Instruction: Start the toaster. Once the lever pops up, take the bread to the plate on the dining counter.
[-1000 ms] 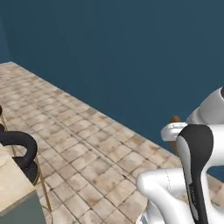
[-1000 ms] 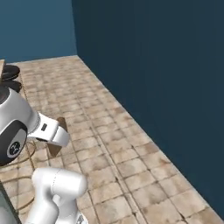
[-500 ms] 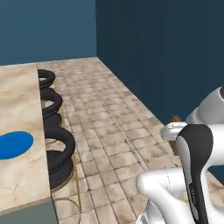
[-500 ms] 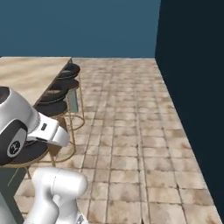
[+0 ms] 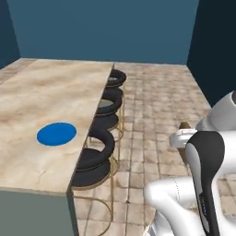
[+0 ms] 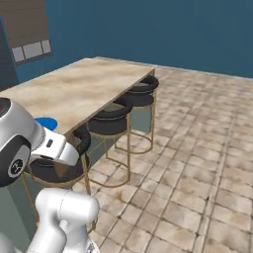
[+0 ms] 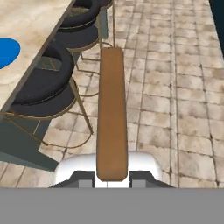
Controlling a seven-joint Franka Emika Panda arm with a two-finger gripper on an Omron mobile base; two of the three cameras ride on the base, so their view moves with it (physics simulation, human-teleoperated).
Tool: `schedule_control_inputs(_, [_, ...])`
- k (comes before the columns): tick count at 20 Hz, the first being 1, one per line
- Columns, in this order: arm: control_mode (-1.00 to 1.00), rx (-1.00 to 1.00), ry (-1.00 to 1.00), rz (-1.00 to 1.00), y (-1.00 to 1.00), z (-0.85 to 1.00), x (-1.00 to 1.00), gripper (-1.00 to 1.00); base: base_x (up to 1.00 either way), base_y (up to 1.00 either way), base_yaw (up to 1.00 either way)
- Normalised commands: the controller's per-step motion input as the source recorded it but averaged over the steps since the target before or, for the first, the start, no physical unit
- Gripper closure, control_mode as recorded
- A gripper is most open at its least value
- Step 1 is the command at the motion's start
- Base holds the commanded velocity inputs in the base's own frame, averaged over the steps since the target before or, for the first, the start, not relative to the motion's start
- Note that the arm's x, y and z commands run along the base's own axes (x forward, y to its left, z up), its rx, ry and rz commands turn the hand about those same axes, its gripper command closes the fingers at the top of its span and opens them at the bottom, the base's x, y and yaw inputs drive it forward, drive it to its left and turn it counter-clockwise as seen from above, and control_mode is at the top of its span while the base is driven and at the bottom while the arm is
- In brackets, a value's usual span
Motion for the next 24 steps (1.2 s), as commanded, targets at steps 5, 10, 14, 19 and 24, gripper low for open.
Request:
schedule_control_inputs(5, [1.00,0.00,0.00,0.00,0.00,0.00,0.00,1.00,0.53,-0.37,0.73])
schedule_control_inputs(10, [1.00,0.00,0.00,0.00,0.00,0.00,0.00,1.00,0.59,-0.36,0.72])
schedule_control_inputs(14, [1.00,0.00,0.00,0.00,0.00,0.00,0.00,1.00,0.39,-0.53,0.66])
schedule_control_inputs(19, [1.00,0.00,0.00,0.00,0.00,0.00,0.00,1.00,0.26,-0.58,0.62])
schedule_control_inputs(24, [1.00,0.00,0.00,0.00,0.00,0.00,0.00,1.00,0.21,-0.48,0.59])
